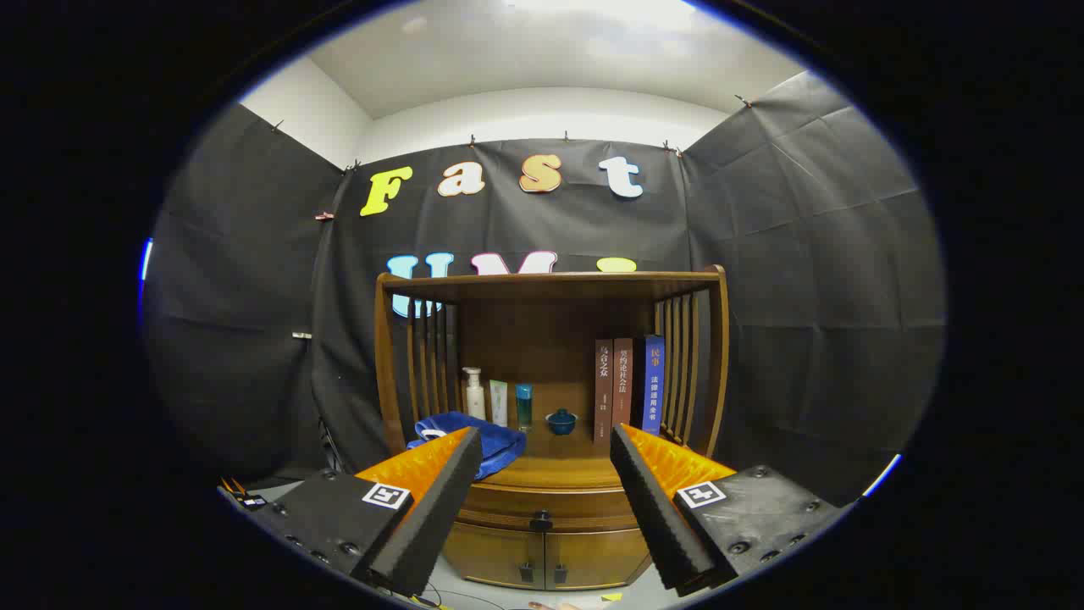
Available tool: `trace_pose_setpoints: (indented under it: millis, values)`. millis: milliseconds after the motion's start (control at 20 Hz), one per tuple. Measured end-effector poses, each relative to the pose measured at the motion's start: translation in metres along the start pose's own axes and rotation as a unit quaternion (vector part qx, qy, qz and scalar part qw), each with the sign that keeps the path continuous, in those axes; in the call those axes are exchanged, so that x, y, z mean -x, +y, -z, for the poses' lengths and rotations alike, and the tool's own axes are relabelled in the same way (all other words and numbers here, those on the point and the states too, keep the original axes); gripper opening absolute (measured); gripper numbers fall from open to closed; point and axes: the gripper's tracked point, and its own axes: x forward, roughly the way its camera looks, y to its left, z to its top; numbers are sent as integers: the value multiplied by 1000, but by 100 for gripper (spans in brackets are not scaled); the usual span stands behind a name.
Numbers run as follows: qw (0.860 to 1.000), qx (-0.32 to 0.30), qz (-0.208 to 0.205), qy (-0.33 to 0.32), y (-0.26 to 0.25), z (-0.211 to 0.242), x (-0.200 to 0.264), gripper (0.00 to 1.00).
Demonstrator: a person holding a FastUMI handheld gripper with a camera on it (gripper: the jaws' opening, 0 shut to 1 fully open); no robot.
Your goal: Pull open the drawer, take out the items inside it, and place them on the countertop above the cabinet.
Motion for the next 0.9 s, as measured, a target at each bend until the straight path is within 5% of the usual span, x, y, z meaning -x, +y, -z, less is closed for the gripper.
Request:
trace_pose_setpoints:
  millis: [900]
  values:
    - [1000,-6,8,19,-8,8,0,99]
